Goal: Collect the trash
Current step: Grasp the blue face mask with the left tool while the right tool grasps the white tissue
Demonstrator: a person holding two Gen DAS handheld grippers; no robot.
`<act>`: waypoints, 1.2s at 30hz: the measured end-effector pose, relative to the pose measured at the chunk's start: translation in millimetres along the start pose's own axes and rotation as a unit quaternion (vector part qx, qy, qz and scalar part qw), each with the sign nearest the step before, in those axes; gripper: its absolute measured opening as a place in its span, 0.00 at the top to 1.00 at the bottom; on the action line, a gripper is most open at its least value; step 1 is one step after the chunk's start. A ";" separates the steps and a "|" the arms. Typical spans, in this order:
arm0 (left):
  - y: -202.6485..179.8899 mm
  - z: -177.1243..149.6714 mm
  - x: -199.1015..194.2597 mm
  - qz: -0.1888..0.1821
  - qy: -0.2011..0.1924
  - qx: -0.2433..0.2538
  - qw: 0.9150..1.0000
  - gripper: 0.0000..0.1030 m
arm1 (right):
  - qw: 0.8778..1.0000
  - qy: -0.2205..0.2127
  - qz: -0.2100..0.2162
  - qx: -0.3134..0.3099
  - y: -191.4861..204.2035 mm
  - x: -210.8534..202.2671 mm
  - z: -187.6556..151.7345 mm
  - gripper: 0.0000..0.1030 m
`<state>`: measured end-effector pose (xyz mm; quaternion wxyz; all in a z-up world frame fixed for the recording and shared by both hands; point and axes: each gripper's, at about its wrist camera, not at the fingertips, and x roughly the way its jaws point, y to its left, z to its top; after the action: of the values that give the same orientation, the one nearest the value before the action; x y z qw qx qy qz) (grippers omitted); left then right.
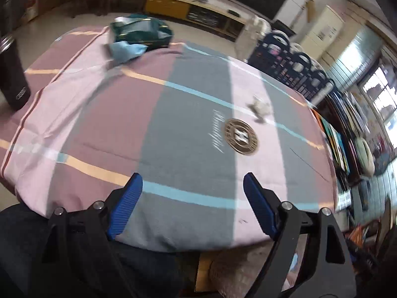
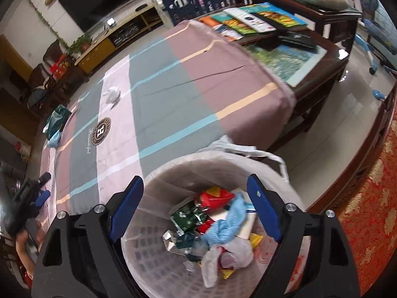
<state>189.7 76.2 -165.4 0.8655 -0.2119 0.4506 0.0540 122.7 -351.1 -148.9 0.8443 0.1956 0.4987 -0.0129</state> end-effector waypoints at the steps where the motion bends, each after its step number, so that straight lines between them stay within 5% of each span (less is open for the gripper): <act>1: 14.9 12.6 4.3 0.013 -0.003 -0.021 1.000 0.19 | 1.000 0.005 0.003 -0.005 6.2 6.2 1.7 0.19; 5: 60.6 74.9 22.5 0.055 -0.018 -0.086 0.995 0.13 | 0.999 0.024 0.021 -0.019 33.5 31.4 9.5 0.19; 12: 84.0 170.7 82.1 0.119 -0.020 -0.071 0.990 0.09 | 0.998 0.045 0.026 -0.029 64.7 72.3 36.1 0.19; 20: 79.0 206.9 148.1 0.143 0.012 -0.022 0.989 0.10 | 0.996 0.049 0.025 -0.065 111.0 114.1 70.8 0.19; 22: 76.9 206.5 151.0 0.146 0.002 -0.005 0.989 0.35 | 0.995 0.046 0.019 -0.082 126.7 126.5 79.4 0.19; 24: 80.7 205.6 150.0 0.122 0.012 -0.014 0.992 0.76 | 0.994 0.039 0.013 -0.102 142.1 137.2 88.2 0.19; 30: 71.7 185.8 81.3 0.110 -0.088 -0.037 0.989 0.81 | 0.990 -0.005 0.005 -0.140 193.6 178.3 123.4 0.19; 36: 42.3 138.7 37.0 0.077 -0.098 -0.014 0.992 0.81 | 0.976 -0.042 -0.058 -0.206 244.1 236.4 154.8 0.19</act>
<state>304.4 168.5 -138.7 0.8959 -0.1822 0.3776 0.1470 424.0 -137.9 -205.7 0.8844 -0.0129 0.4654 0.0329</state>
